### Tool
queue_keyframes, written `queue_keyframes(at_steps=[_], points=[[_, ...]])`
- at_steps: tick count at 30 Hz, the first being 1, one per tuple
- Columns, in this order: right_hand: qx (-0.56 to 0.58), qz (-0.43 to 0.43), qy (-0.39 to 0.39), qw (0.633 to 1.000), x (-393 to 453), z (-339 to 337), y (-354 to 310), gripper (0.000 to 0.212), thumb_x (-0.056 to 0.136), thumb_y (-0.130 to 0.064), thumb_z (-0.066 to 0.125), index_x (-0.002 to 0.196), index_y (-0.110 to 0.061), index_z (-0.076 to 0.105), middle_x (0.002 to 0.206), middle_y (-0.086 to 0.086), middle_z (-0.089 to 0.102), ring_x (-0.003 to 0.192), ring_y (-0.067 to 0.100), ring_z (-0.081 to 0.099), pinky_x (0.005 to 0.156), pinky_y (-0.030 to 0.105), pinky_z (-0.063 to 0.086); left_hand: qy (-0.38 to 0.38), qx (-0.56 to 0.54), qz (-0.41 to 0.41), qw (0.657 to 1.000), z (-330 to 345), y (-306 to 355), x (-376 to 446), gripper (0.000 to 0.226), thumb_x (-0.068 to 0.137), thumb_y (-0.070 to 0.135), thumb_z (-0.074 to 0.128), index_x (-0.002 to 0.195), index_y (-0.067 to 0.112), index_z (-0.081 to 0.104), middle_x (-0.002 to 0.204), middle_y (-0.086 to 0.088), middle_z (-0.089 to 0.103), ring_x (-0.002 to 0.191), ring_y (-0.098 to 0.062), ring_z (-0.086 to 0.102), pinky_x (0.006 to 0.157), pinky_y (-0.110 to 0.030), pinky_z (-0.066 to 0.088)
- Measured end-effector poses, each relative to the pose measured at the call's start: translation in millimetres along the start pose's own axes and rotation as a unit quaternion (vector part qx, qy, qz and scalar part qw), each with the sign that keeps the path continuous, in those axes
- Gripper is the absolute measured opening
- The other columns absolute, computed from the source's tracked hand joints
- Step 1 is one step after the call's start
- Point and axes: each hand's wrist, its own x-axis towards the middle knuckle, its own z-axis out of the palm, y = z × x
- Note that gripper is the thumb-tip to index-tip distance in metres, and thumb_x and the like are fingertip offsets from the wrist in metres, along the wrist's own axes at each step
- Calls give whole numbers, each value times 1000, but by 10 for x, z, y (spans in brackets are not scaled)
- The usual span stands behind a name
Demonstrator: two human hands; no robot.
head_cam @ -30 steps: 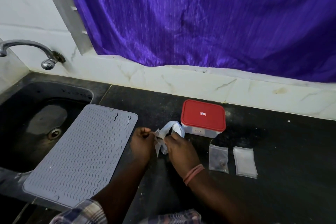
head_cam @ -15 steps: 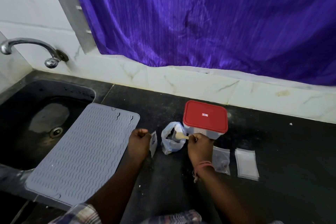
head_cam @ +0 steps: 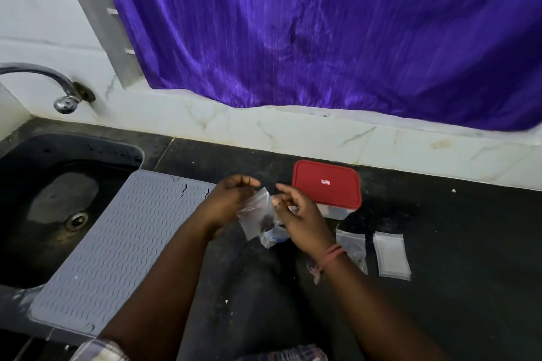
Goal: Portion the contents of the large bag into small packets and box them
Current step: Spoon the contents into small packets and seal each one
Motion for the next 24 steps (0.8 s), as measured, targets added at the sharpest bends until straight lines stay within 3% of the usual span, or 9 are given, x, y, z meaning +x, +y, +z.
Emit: queue_keyframes(at_steps=[2, 4, 6, 8, 10, 12, 16, 21, 24], points=[[61, 7, -11, 998, -24, 10, -188, 14, 97, -21, 65, 109, -27, 70, 99, -9, 73, 87, -4, 67, 77, 15, 53, -30, -19, 9, 999, 12, 72, 26, 21, 100, 11, 54, 116, 12, 68, 114, -14, 70, 107, -32, 66, 96, -48, 51], [95, 6, 40, 995, -39, 17, -281, 10, 96, -14, 65, 96, -17, 74, 86, -5, 74, 74, 0, 65, 70, 17, 51, -20, -86, 8, 996, 66, 138, 34, 24, 100, 23, 59, 118, 9, 67, 118, -17, 70, 114, -35, 65, 101, -51, 51], [129, 11, 98, 987, -45, 13, -285, 9, 95, -15, 67, 92, -12, 75, 82, -1, 73, 73, 5, 62, 68, 20, 51, -22, -170, -5, 985, 117, 139, 29, 43, 97, 42, 60, 121, 6, 64, 119, -18, 70, 114, -34, 68, 100, -51, 53], [150, 18, 150, 977, -45, -7, -297, 9, 94, -19, 69, 90, -12, 75, 82, 1, 74, 73, 8, 63, 69, 22, 55, -85, -159, -12, 983, 164, 89, -6, 48, 92, 49, 61, 121, 11, 64, 114, -13, 74, 107, -30, 72, 93, -49, 57], [158, 25, 192, 968, -40, -29, -307, 9, 93, -20, 70, 87, -15, 74, 82, 1, 76, 74, 11, 67, 73, 31, 57, -148, -121, -17, 981, 232, -47, -30, 37, 90, 33, 69, 121, 12, 67, 113, -13, 75, 105, -30, 73, 93, -47, 58], [155, 20, 230, 961, -53, -41, -322, 9, 92, -17, 72, 83, -16, 74, 79, 0, 76, 71, 9, 66, 71, 31, 56, -164, -132, -12, 978, 290, -174, -4, 31, 89, 13, 73, 118, 4, 70, 112, -21, 74, 102, -32, 72, 94, -44, 58], [132, 2, 309, 942, -101, -9, -298, 10, 92, -16, 71, 84, -20, 73, 80, -3, 75, 77, 8, 69, 74, 24, 55, -165, -139, 1, 976, 360, -194, 55, 25, 91, 9, 70, 114, -1, 72, 108, -23, 74, 101, -34, 73, 95, -45, 57], [103, 25, 254, 961, -209, -24, -224, 11, 89, -18, 74, 99, -23, 72, 90, -7, 76, 84, 3, 70, 78, 20, 56, -101, -178, -12, 979, 460, -177, 77, 25, 94, 8, 67, 114, -5, 69, 101, -20, 76, 93, -29, 74, 94, -42, 58], [129, 37, 211, 968, -254, -142, -198, 14, 90, -5, 70, 92, -18, 72, 84, 4, 77, 76, 16, 72, 73, 31, 60, -99, -201, -13, 974, 573, -143, 65, 24, 90, 4, 70, 113, -4, 71, 107, -21, 75, 95, -28, 74, 89, -37, 58]])
